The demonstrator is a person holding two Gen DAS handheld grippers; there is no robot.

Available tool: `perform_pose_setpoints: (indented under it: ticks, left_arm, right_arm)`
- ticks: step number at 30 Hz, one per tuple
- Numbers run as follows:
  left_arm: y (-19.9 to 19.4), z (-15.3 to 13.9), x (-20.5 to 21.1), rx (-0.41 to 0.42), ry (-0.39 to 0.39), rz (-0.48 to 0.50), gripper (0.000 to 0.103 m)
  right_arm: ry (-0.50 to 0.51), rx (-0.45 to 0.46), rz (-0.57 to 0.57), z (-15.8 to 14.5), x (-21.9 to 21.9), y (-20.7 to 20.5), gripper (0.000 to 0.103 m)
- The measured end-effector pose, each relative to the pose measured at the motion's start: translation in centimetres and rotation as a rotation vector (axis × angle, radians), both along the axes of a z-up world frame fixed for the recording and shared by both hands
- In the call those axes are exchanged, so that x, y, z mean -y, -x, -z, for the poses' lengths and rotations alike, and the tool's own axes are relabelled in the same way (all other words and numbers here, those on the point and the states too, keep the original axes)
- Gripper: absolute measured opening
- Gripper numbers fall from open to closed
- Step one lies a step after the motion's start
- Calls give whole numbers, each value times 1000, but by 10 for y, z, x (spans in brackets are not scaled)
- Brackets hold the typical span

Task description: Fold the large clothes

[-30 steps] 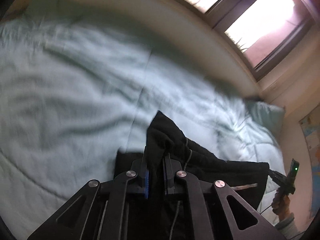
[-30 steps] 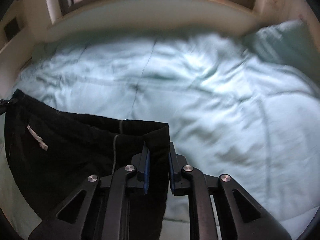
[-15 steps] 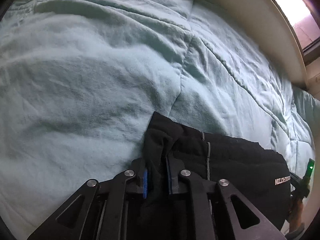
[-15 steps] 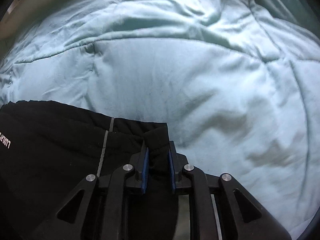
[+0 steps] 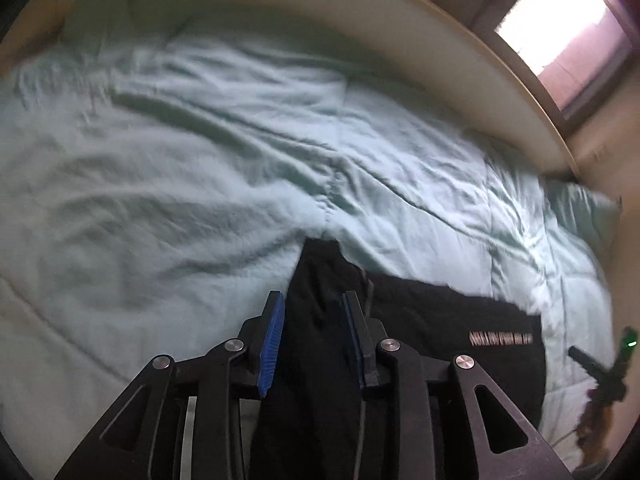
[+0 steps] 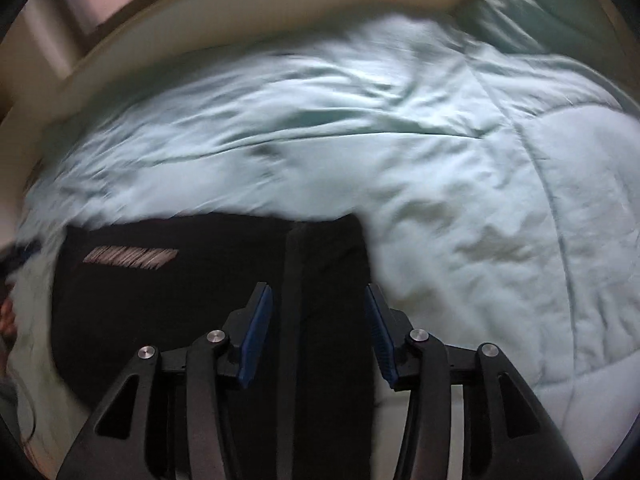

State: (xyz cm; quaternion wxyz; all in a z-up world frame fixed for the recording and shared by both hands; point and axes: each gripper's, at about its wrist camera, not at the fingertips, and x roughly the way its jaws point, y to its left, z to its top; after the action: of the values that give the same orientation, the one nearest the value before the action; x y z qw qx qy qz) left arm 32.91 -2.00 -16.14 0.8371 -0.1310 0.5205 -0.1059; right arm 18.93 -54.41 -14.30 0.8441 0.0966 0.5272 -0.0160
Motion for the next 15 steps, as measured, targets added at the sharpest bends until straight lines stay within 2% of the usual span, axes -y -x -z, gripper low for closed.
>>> perform_pose_setpoints:
  ticks: [2, 4, 6, 8, 10, 11, 13, 15]
  left_arm:
    - [25, -13, 21, 25, 0, 63, 30]
    - [62, -15, 55, 35, 53, 137, 30]
    - [95, -10, 90, 29, 69, 207, 30]
    - [123, 2, 120, 24, 40, 249, 30]
    - [139, 26, 148, -8, 1, 285, 30]
    - [141, 44, 159, -33, -39, 288, 30]
    - [137, 72, 168, -48, -91, 282, 30]
    - [123, 96, 161, -102, -37, 254, 30]
  right_arm:
    - [-61, 5, -65, -4, -41, 20, 51]
    - [-84, -8, -126, 4, -83, 30, 51]
    - [-50, -15, -188, 15, -124, 35, 51]
    - [-29, -25, -215, 30, -151, 35, 51]
    - [9, -12, -235, 44, -171, 34, 50]
    - [75, -3, -241, 53, -181, 33, 51]
    - [143, -45, -262, 78, -192, 28, 52]
    - [125, -72, -246, 96, -190, 24, 52]
